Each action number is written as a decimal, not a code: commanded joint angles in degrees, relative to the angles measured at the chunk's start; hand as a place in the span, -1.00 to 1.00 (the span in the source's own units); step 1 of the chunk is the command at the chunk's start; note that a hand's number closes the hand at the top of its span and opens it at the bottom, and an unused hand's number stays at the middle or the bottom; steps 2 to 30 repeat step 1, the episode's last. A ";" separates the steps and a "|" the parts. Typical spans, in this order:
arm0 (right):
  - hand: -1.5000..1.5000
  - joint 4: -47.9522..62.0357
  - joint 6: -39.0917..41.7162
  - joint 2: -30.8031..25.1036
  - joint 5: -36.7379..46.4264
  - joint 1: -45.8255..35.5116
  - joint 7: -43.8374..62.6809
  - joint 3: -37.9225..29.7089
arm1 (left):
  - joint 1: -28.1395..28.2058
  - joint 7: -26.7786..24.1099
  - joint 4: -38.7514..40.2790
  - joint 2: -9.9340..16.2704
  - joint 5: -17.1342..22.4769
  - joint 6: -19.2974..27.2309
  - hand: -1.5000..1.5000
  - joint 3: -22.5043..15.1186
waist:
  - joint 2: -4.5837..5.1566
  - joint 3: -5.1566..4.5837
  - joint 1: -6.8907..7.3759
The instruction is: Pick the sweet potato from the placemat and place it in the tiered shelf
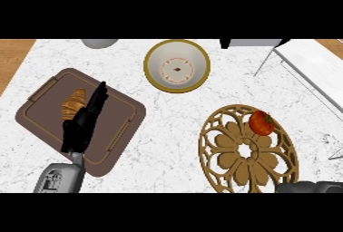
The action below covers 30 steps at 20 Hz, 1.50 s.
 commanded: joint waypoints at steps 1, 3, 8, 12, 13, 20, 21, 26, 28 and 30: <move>-1.00 -15.10 15.28 1.21 2.56 2.47 0.45 7.51 | -1.68 0.30 1.05 0.44 0.70 -0.51 0.00 0.90 | -0.06 -0.05 -0.35; -1.00 -15.10 15.28 1.21 2.56 2.47 0.45 7.51 | -1.68 0.30 1.05 0.44 0.70 -0.51 0.00 0.90 | -0.06 -0.05 -0.35; -1.00 -15.10 15.28 1.21 2.56 2.47 0.45 7.51 | -1.68 0.30 1.05 0.44 0.70 -0.51 0.00 0.90 | -0.06 -0.05 -0.35; -1.00 -15.10 15.28 1.21 2.56 2.47 0.45 7.51 | -1.68 0.30 1.05 0.44 0.70 -0.51 0.00 0.90 | -0.06 -0.05 -0.35; -1.00 -15.10 15.28 1.21 2.56 2.47 0.45 7.51 | -1.68 0.30 1.05 0.44 0.70 -0.51 0.00 0.90 | -0.06 -0.05 -0.35; -1.00 -15.10 15.28 1.21 2.56 2.47 0.45 7.51 | -1.68 0.30 1.05 0.44 0.70 -0.51 0.00 0.90 | -0.06 -0.05 -0.35; -1.00 -15.10 15.28 1.21 2.56 2.47 0.45 7.51 | -1.68 0.30 1.05 0.44 0.70 -0.51 0.00 0.90 | -0.06 -0.05 -0.35; -1.00 -15.10 15.28 1.21 2.56 2.47 0.45 7.51 | -1.68 0.30 1.05 0.44 0.70 -0.51 0.00 0.90 | -0.06 -0.05 -0.35; -1.00 -15.10 15.28 1.21 2.56 2.47 0.45 7.51 | -1.68 0.30 1.05 0.44 0.70 -0.51 0.00 0.90 | -0.06 -0.05 -0.35; -1.00 -15.10 15.28 1.21 2.56 2.47 0.45 7.51 | -1.68 0.30 1.05 0.44 0.70 -0.51 0.00 0.90 | -0.06 -0.05 -0.35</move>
